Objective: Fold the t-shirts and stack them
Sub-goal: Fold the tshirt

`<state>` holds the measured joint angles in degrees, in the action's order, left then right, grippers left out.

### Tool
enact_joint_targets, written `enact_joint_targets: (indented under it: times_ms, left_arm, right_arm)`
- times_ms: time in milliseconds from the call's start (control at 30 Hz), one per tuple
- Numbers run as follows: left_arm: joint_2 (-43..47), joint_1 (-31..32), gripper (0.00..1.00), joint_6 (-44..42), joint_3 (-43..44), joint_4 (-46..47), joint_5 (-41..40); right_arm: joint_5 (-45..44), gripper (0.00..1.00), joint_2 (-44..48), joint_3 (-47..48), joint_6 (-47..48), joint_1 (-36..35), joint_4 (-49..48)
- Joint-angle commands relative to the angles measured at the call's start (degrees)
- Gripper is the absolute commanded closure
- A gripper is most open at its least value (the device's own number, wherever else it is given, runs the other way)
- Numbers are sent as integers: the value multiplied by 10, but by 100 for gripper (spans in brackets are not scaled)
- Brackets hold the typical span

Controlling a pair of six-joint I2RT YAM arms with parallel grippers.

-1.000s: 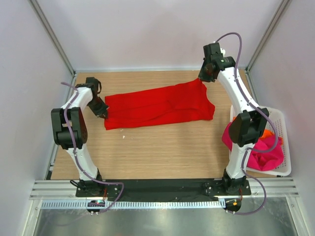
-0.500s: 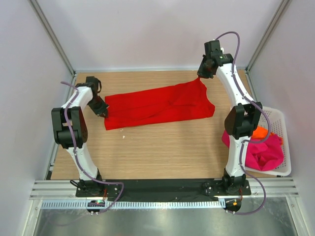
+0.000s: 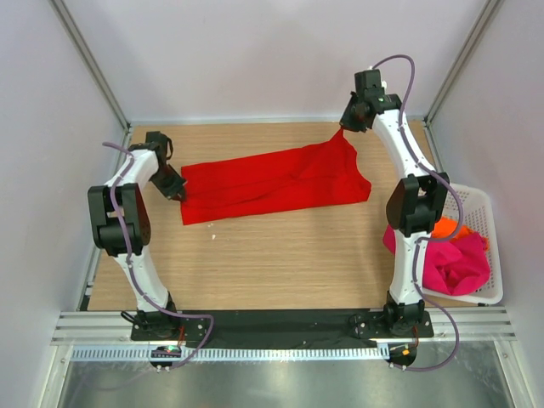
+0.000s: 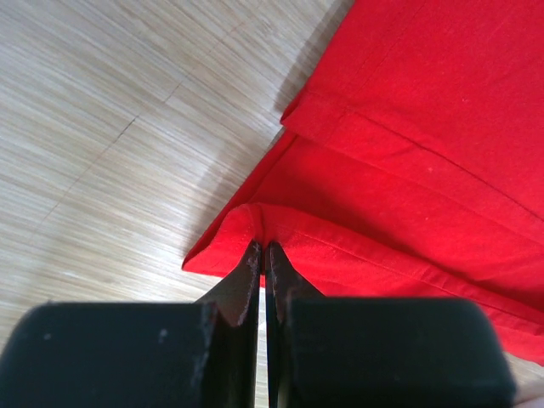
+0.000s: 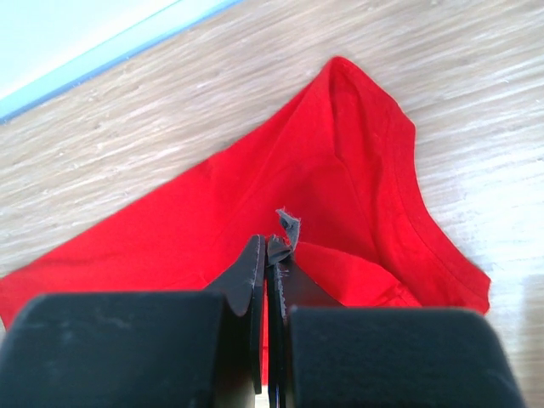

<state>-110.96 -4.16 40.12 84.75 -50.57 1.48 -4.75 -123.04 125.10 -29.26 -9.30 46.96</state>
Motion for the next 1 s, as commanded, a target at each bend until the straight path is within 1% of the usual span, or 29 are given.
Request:
enact_joint_targets:
  times_ms: [0, 367, 967]
  left_arm:
    - [-5, -6, 100, 5, 17, 21, 14]
    - [0, -14, 100, 15, 1, 44, 25]
    - [-44, -21, 100, 31, 29, 54, 46]
  right_arm:
    - [11, 99, -2, 24, -10, 3, -52]
    - [13, 99, -22, 31, -13, 19, -90]
    - [41, 99, -86, 51, -22, 35, -134]
